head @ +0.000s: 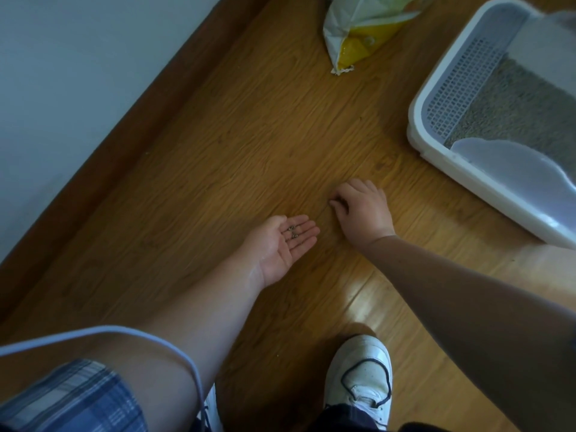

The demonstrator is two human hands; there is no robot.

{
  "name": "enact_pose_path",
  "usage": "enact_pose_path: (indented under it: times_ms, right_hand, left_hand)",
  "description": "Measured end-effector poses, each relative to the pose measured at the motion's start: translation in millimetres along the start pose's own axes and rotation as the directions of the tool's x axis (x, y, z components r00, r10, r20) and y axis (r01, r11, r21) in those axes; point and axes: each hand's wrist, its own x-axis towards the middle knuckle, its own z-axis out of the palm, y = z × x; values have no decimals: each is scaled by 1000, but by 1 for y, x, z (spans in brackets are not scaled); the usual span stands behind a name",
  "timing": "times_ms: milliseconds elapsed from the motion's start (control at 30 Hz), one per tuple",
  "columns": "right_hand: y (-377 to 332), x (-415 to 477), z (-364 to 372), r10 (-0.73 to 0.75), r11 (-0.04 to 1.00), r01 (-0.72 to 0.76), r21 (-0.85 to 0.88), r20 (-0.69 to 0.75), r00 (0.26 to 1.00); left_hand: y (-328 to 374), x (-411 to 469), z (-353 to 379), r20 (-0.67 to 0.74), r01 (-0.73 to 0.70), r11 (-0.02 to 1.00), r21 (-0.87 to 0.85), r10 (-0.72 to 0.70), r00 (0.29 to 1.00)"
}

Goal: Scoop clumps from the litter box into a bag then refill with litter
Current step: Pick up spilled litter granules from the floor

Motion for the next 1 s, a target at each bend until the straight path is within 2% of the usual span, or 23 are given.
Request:
enact_pose_path:
  times_ms: [300,367,467,533,700,1000]
  right_hand:
    - [-8,5,0,-8,997,8,-73,0,1000]
    - [-14,2,-3,-25,1000,25,17,-7,1000]
    - [-31,-12,-6,-184,961,179,209,4,983]
    - [-36,-21,-5,-249,941,237,241,20,968]
    - [-13,-4,-3,39,978,-28,205,-50,998]
    - [-9,19,5,-2,997,4,80,-17,1000]
  left_hand:
    - [-3,4,6,-28,8,1000,8,-8,1000]
    - [-4,5,7,-34,8,1000,-2,-8,999]
    - [-4,6,9,-26,-10,998,-62,8,1000]
    - [-3,7,10,-21,-20,996,-89,18,1000]
    - [1,6,6,-37,-31,999,-33,30,999]
    - [9,8,6,-58,-33,999,-31,31,998]
